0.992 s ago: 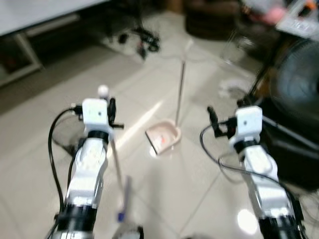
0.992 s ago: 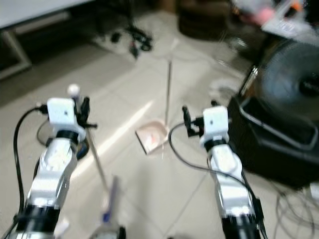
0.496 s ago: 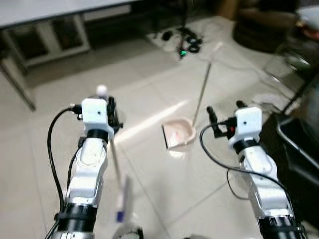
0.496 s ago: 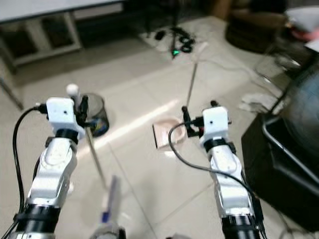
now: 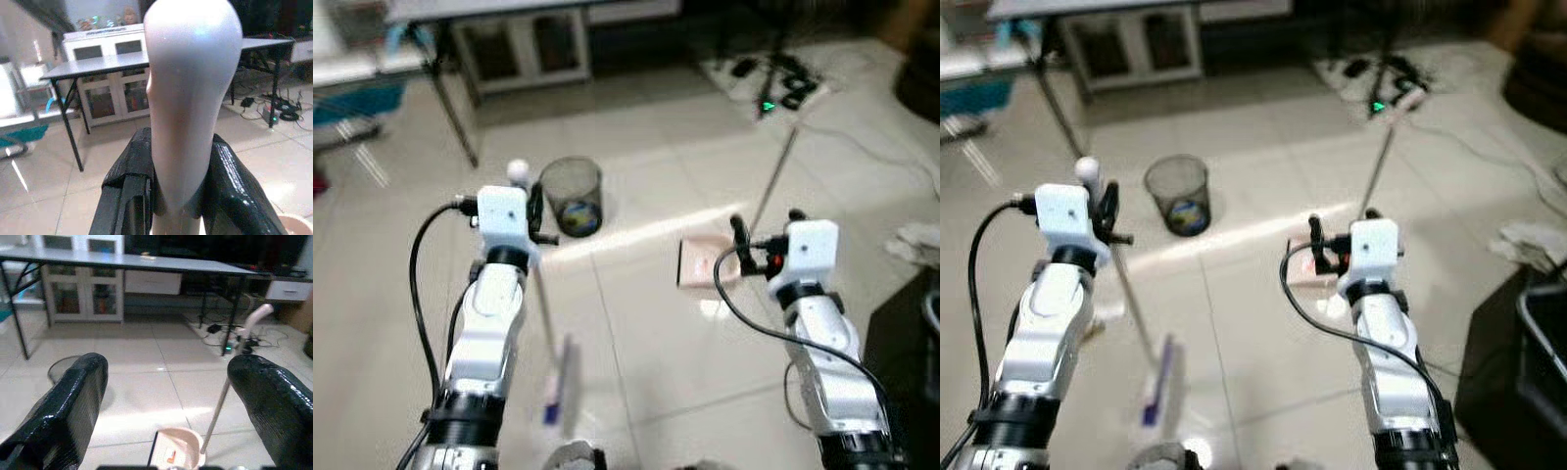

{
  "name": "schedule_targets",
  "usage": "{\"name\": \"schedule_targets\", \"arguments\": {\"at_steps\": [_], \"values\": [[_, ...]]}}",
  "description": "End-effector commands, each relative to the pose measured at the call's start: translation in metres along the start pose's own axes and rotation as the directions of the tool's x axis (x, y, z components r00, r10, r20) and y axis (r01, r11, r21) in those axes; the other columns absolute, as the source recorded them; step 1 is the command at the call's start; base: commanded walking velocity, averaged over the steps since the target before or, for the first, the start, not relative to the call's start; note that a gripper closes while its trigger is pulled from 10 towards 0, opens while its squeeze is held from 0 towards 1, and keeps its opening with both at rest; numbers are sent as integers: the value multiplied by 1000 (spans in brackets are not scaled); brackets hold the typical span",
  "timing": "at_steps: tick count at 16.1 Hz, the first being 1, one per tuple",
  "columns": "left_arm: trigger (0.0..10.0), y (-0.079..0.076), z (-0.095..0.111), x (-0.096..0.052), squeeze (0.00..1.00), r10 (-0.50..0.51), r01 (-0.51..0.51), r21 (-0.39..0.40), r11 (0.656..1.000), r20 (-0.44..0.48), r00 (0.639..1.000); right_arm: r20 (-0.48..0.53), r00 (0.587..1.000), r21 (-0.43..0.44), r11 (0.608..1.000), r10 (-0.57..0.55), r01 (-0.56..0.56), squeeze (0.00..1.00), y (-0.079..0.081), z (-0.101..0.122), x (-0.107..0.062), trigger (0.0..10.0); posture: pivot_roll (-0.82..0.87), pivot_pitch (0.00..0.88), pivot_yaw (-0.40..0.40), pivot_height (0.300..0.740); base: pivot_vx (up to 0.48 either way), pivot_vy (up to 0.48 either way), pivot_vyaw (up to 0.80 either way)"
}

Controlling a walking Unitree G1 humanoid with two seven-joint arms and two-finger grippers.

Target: Sweep floor

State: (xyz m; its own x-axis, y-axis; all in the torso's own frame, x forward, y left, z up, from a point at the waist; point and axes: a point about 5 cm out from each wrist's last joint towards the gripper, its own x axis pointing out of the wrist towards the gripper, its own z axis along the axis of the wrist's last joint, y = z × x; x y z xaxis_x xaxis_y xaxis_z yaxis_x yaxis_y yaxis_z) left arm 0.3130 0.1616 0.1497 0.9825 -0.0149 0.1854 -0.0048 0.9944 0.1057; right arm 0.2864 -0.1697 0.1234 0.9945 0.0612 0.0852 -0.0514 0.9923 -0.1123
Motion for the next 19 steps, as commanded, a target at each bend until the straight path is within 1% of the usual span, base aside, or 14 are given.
{"name": "schedule_targets", "arguments": {"at_steps": [1, 2, 3, 4, 6, 7, 8, 9, 10, 11, 12, 14, 17, 19], "values": [[10000, 4, 1, -1, 0, 6, -6, 15, 1000, 7, 1000, 11, 1000, 18, 1000, -1, 1, 0, 3, 2, -1, 10000, 4, 96, 75, 740, 0, -368, 800], [10000, 4, 1, -1, 0, 3, -3, 10, 1000, 7, 1000, 8, 1000, 26, 1000, -14, 14, 0, 2, 1, -2, 10000, 4, 96, 76, 740, 0, 0, 0], [10000, 2, 0, -2, 0, -6, 5, -31, 1000, -8, 1000, -8, 999, 82, 995, -49, 50, 0, -1, 0, -2, 10000, 2, 95, 83, 740, 0, 0, 0], [10000, 0, 1, -1, 0, -14, 14, -57, 998, -14, 1000, -28, 997, 118, 990, -74, 77, 0, -3, 0, -2, 10000, 1, 95, 86, 740, 0, 0, 0], [10000, -2, 4, -1, 0, -19, 18, -78, 997, -5, 1000, -46, 995, 144, 985, -91, 97, 0, -5, 1, -2, 10000, -1, 98, 84, 740, 0, 0, 0], [10000, -2, 4, 0, 0, -21, 21, -81, 996, -3, 1000, -62, 992, 113, 987, -106, 113, 0, -6, 2, -3, 10000, 0, 98, 81, 740, 0, 0, 0], [10000, -3, 4, 0, 0, -27, 26, -81, 996, -7, 1000, -75, 990, 103, 987, -119, 126, 0, -7, 3, -2, 10000, 0, 98, 77, 740, 0, 0, 0], [10000, -3, 6, -1, 0, -40, 41, -75, 996, 6, 999, -53, 982, 39, 983, -179, 181, 0, -9, 7, -2, 10000, -5, 98, 72, 740, 0, 0, 0], [10000, -3, 7, -1, 0, -43, 44, -73, 996, 10, 999, -39, 981, 23, 982, -188, 189, 0, -10, 8, -2, 10000, -5, 98, 67, 740, 0, 0, 0], [10000, -2, 8, -2, 0, -44, 46, -80, 996, 23, 999, -35, 983, 14, 983, -181, 181, 0, -10, 8, -2, 10000, -6, 92, 56, 740, 270, 0, 0], [10000, -1, 9, -3, 0, -43, 45, -85, 995, 29, 999, -48, 984, 25, 985, -170, 172, 0, -10, 7, -2, 10000, -6, 91, 52, 740, 292, 0, 0], [10000, -3, 10, -5, 0, -68, 71, -71, 995, 38, 997, -116, 984, 82, 986, -136, 146, 0, -8, 1, -3, 10000, -5, 86, 46, 740, 300, 0, 0], [10000, -4, 12, -6, 0, -84, 87, -50, 995, 48, 995, -90, 988, 68, 989, -128, 135, 0, -8, 2, -1, 10000, 8, 73, 37, 740, 354, 0, 0], [10000, -3, 12, -7, 0, -94, 96, -47, 994, 49, 994, -76, 994, 70, 994, -83, 88, 0, -5, 4, 0, 10000, 8, 70, 38, 740, 379, 0, 0]]}}
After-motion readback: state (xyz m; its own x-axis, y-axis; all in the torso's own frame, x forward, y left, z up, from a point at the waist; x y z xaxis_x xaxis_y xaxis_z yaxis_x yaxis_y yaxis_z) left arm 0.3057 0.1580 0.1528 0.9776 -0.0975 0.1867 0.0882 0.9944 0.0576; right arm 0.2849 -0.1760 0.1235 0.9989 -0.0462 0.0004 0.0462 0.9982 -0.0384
